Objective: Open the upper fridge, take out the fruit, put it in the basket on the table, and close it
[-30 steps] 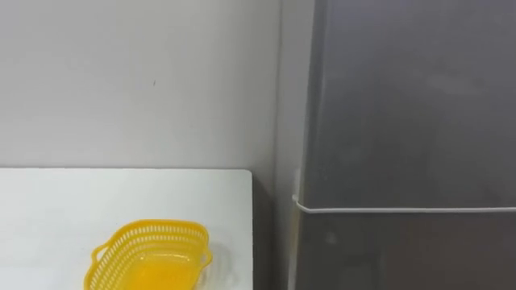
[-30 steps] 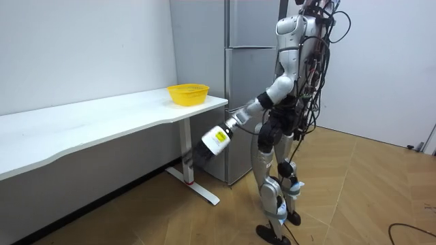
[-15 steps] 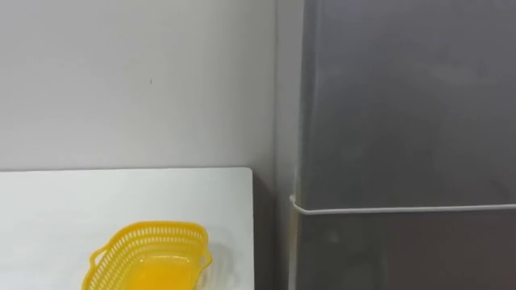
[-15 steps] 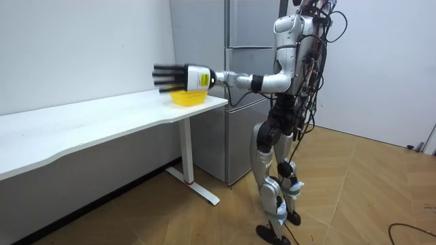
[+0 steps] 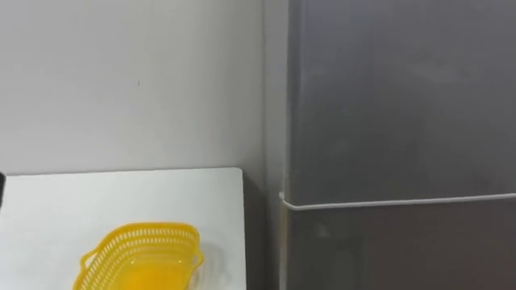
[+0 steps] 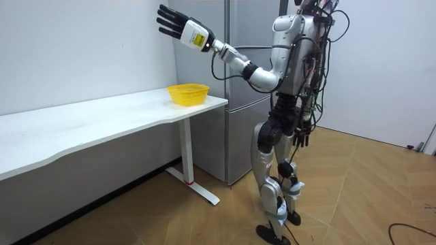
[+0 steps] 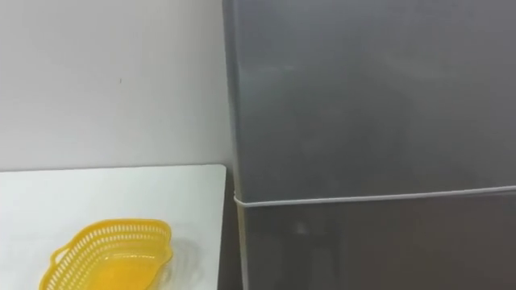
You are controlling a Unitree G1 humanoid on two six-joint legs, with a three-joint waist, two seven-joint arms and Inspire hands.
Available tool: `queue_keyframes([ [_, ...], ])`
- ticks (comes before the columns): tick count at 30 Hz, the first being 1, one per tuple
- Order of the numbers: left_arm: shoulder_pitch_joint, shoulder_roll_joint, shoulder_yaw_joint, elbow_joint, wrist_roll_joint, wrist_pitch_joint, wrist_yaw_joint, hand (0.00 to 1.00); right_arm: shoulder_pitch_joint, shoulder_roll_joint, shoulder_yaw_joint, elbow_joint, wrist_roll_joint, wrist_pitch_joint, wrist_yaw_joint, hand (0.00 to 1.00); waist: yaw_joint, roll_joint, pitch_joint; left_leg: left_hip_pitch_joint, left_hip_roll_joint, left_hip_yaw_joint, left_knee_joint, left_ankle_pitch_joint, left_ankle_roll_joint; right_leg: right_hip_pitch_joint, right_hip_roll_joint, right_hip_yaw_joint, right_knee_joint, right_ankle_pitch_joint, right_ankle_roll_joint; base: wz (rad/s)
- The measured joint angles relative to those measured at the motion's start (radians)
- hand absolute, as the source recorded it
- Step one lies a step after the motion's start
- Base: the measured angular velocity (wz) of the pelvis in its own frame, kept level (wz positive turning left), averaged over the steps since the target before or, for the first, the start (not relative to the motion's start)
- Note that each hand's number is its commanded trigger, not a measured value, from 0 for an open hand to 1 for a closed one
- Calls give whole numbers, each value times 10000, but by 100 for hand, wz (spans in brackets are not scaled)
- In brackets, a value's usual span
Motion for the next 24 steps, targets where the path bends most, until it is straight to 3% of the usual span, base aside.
queue_keyframes([
  [3, -177, 25, -506, -90, -65, 200, -613, 0, -192, -5, -8, 173, -9, 15, 172, 0, -256, -20, 74, -17, -6, 23, -65, 22, 5, -3, -10, 13, -12, 1, 1, 0],
  [6, -205, 35, -998, -71, -60, 407, -1068, 0, -538, -12, -12, 323, -166, 96, 312, 0, -448, -24, 71, -25, 0, 58, -83, 29, 7, -92, 5, 131, 11, 3, 2, -9],
  [11, -743, 45, -1874, -42, -55, 1032, -2763, 0, -849, -19, -12, 309, -333, 118, 464, 0, -717, 62, 35, -150, 39, 126, -77, 29, 7, -202, 51, 225, -5, 80, -20, -8],
  [13, -882, 58, -2073, -43, -56, 1112, -3239, 0, -865, -23, -11, 308, -332, 123, 476, 0, -756, 100, 5, -85, 45, 145, -81, 29, 7, -177, 57, 258, -6, 87, -26, -15],
  [17, -1020, 76, -2201, -50, -67, 1368, -3998, 0, -874, -24, -7, 294, -343, 212, 532, 0, -784, 187, -49, 21, 54, 175, -101, 29, 7, -151, 84, 453, -1, 87, -28, -14],
  [24, -1112, 76, -2350, -50, -445, 1467, -4772, 0, -929, -40, 1, 316, -382, 219, 525, 0, -974, 169, -26, 3, 54, 276, -156, 29, 7, -224, 95, 550, 23, 88, -28, -1],
])
